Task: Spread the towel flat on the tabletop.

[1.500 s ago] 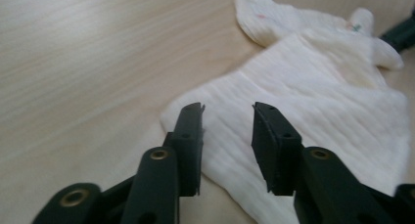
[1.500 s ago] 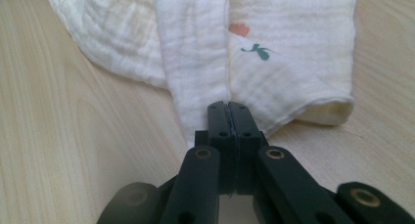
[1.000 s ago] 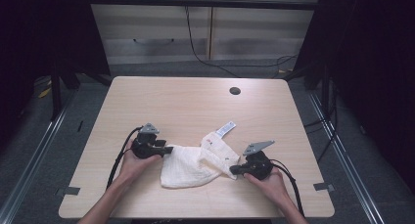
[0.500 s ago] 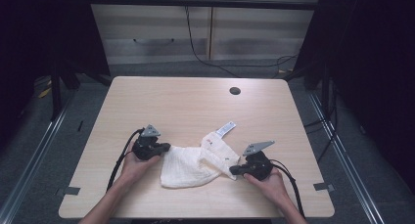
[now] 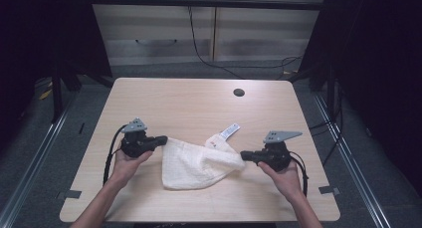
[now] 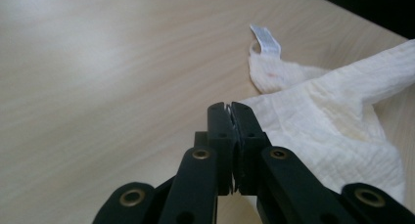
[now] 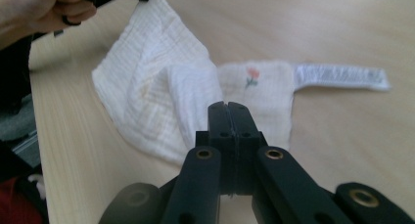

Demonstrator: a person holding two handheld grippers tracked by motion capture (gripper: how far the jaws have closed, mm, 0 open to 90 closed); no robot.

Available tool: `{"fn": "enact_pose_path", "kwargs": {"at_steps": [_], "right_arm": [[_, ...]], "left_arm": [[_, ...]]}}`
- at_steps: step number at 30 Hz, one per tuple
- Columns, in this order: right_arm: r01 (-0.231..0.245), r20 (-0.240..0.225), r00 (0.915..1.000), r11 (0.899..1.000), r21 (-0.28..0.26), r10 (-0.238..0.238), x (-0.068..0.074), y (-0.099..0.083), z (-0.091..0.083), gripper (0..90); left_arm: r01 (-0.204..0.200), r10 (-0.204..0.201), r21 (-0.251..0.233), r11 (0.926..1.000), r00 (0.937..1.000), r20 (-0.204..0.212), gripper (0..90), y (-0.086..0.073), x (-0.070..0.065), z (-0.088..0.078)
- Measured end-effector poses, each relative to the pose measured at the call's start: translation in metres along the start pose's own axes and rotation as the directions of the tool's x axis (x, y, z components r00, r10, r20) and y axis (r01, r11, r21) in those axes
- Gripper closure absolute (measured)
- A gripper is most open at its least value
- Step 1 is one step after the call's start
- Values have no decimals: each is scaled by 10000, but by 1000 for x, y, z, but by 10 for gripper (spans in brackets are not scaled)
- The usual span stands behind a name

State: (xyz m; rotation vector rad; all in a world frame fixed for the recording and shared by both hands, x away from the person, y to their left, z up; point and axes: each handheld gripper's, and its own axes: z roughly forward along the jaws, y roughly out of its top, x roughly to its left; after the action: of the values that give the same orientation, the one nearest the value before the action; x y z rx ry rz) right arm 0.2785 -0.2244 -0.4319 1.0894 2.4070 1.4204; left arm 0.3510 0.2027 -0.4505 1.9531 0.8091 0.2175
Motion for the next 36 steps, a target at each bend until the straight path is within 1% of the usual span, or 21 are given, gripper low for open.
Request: {"fn": "enact_pose_path", "kwargs": {"at_steps": [2,3,4,5,6,9,11,12,13,16,18,20,21,22,24,26,28,33,34,35,36], "right_arm": [[90,77,9999,9999,-114,-89,0,7,-4,900],[269,196,9995,9988,-404,-261,0,22,-12,900],[269,196,9995,9988,-404,-261,0,22,-12,900],[406,211,9990,9964,-742,-392,0,36,-21,900],[406,211,9990,9964,-742,-392,0,36,-21,900],[628,345,9976,9918,-1116,-593,1,57,-33,900],[831,498,9958,9854,-1489,-765,3,77,-44,900],[877,530,9954,9831,-1606,-802,4,83,-48,900],[931,535,9949,9804,-1734,-850,5,89,-52,900],[1121,641,9928,9758,-1878,-1017,8,102,-58,900],[1295,795,9902,9694,-2088,-1151,8,122,-66,900],[1320,839,9897,9672,-2169,-1163,7,129,-68,900],[1326,925,9892,9637,-2316,-1138,5,142,-73,900],[1326,925,9892,9637,-2316,-1138,5,142,-73,900],[1367,1054,9879,9605,-2422,-1140,3,154,-78,900],[1355,1105,9877,9594,-2473,-1109,0,164,-81,900],[1235,1211,9880,9616,-2451,-960,-7,175,-82,900],[982,1395,9880,9671,-2348,-665,-21,187,-76,900],[864,1532,9868,9693,-2303,-516,-28,192,-74,900],[864,1532,9868,9693,-2303,-516,-28,192,-74,900],[822,1646,9854,9689,-2336,-439,-34,195,-73,900]], "left_arm": [[15,-19,-291,9996,9999,-125,882,9,1,-9],[-5,-2,-435,9991,9999,-159,882,14,1,-13],[-64,53,-534,9986,9998,-213,882,18,2,-17],[-156,137,-650,9978,9995,-292,882,23,2,-21],[-122,104,-806,9967,9997,-225,882,28,2,-25],[-260,236,-1181,9927,9995,-222,882,41,2,-38],[-379,335,-1635,9858,9990,-290,882,54,2,-52],[-379,335,-1635,9858,9990,-290,882,54,2,-52],[-504,436,-1870,9811,9982,-401,882,64,2,-61],[-601,519,-2114,9755,9977,-443,882,75,1,-69],[-855,721,-2338,9685,9953,-654,883,95,-1,-77],[-888,742,-2454,9654,9949,-683,883,102,-1,-80],[-983,801,-2563,9616,9935,-804,883,117,-1,-85],[-983,801,-2563,9616,9935,-804,883,117,-1,-85],[-1032,858,-2604,9600,9933,-774,883,130,0,-88],[-1121,882,-2663,9574,9911,-1001,883,140,1,-90],[-901,643,-2656,9599,9925,-1041,883,154,6,-86],[-689,420,-2448,9671,9926,-1136,883,168,14,-76],[-698,418,-2422,9677,9920,-1190,883,174,16,-72],[-698,418,-2422,9677,9920,-1190,883,174,16,-72],[-649,341,-2546,9649,9917,-1239,883,179,16,-71]]}}
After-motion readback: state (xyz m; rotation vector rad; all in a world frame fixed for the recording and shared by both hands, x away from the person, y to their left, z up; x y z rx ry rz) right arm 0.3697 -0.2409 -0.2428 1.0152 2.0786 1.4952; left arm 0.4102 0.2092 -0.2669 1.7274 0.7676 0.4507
